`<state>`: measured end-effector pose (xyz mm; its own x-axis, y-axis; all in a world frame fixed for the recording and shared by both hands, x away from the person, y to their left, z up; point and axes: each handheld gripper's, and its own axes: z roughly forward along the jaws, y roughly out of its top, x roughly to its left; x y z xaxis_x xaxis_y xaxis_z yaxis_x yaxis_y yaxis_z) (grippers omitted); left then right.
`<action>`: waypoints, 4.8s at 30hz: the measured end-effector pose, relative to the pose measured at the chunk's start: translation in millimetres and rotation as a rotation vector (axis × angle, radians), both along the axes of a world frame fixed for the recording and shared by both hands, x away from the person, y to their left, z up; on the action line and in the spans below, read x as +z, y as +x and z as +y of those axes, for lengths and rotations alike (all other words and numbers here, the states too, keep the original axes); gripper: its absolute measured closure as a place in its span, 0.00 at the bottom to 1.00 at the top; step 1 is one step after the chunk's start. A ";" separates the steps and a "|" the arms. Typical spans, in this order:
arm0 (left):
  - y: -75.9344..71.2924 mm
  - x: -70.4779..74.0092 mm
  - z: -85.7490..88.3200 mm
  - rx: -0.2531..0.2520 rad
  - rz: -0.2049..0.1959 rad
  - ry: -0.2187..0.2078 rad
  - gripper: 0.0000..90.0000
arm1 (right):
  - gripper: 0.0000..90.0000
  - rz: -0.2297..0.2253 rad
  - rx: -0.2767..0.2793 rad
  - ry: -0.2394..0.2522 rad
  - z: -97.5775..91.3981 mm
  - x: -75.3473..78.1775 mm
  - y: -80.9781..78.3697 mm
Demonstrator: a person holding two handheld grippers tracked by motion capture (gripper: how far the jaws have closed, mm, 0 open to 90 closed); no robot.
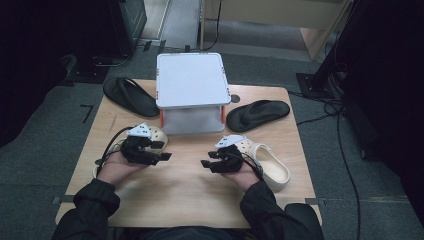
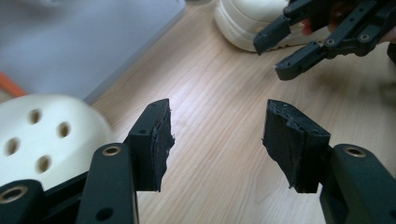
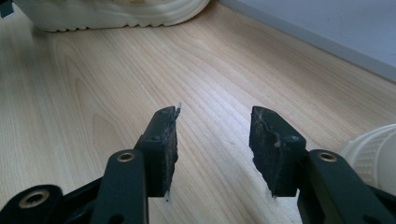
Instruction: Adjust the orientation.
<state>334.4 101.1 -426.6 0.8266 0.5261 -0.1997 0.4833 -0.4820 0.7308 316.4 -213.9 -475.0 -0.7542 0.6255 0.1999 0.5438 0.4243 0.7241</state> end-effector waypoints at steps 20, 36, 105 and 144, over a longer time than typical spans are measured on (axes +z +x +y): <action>1.5 11.3 41.9 0.083 -0.016 -0.023 0.46 | 0.58 0.003 0.026 -0.003 6.1 -3.5 3.0; 7.5 15.9 87.0 0.174 -0.042 -0.005 0.45 | 0.57 0.010 0.029 -0.010 7.8 -5.7 4.0; 9.1 -13.0 48.3 0.055 -0.105 0.084 0.85 | 0.61 -0.002 0.013 0.010 7.3 -4.5 4.4; -3.0 -17.9 15.4 -0.058 0.052 -0.049 0.69 | 0.81 -0.010 -0.042 0.004 23.0 -14.3 19.3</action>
